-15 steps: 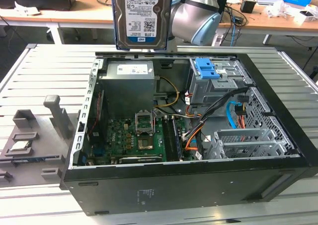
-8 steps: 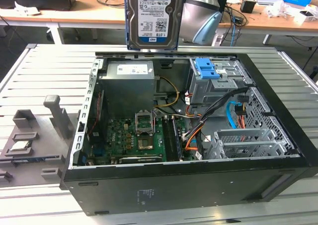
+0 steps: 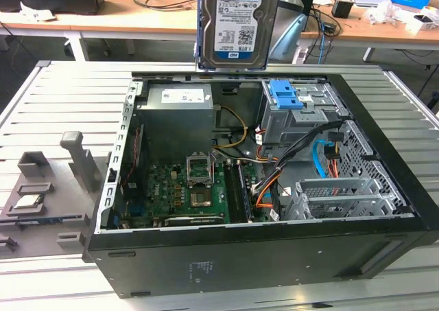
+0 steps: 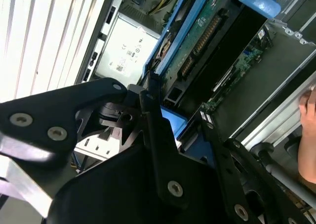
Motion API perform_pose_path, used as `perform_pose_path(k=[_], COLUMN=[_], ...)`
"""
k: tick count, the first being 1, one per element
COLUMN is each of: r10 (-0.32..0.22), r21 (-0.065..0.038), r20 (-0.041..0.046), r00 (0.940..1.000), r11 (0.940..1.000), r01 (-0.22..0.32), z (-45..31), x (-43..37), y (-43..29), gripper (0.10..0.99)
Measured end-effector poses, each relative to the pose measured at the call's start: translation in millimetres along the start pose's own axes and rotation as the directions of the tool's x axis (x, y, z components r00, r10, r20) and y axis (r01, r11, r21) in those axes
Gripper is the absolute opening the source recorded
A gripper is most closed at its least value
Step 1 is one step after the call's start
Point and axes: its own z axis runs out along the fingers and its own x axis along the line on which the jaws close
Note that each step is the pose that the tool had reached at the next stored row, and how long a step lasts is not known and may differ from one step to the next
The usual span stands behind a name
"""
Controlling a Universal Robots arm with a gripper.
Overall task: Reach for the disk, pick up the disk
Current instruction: 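Pick up the disk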
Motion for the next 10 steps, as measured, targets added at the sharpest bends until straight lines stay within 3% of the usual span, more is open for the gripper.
perform_pose_path(k=[3,8,10], r10=[0.0,0.0,0.0], r21=[0.0,0.0,0.0], r20=[0.0,0.0,0.0001], r00=[1.0,1.0,1.0], r11=[1.0,1.0,1.0], r01=[0.0,0.0,0.0], z=[-0.3,-1.1,-1.6], x=[-0.2,-0.6,-0.9], y=[-8.0,-29.0,-42.8], gripper=[0.369,0.369,0.369])
